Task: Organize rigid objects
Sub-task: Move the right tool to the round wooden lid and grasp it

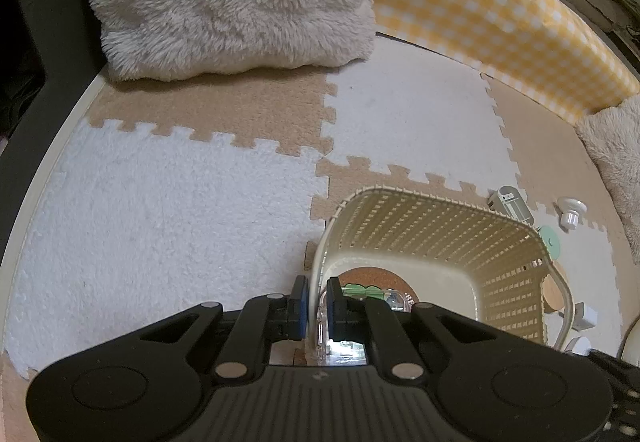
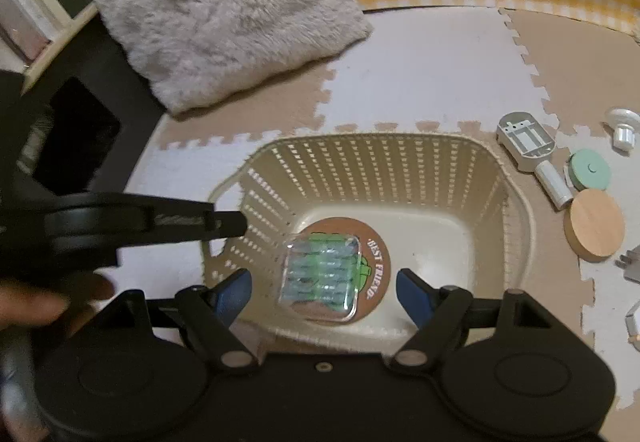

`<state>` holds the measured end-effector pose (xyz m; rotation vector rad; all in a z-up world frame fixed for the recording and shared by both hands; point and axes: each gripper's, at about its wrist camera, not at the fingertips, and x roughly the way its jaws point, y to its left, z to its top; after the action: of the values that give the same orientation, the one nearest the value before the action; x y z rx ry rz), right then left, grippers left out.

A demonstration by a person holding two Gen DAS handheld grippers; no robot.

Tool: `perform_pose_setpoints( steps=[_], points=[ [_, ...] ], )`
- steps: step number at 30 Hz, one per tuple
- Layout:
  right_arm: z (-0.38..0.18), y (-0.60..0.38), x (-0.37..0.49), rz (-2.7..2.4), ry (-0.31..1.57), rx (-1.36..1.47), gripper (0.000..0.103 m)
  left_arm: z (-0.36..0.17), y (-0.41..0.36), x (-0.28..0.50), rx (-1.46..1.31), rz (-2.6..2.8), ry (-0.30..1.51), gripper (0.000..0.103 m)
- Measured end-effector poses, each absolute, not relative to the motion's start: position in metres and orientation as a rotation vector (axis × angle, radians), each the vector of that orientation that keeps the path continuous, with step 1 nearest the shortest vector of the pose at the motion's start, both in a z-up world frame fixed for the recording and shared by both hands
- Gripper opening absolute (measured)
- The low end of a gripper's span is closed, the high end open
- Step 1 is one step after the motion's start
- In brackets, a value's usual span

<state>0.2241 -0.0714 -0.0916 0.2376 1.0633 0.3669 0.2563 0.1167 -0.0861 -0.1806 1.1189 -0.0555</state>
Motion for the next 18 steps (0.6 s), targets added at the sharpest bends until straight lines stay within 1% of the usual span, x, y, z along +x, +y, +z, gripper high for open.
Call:
perform_pose_setpoints(
  steps=[9, 11, 18],
  points=[
    [-0.042, -0.112, 0.204, 0.415, 0.948, 0.238, 0.081, -0.085, 0.118, 0.256, -0.179, -0.054, 1.111, 0.008],
    [-0.032, -0.124, 0.202, 0.406, 0.917, 0.230, 0.084, -0.085, 0.119, 0.257, -0.179, -0.055, 1.108, 0.008],
    [-0.023, -0.169, 0.207, 0.329, 0.860, 0.163, 0.086, -0.082, 0.116, 0.263, -0.149, -0.061, 1.096, 0.008]
  ],
)
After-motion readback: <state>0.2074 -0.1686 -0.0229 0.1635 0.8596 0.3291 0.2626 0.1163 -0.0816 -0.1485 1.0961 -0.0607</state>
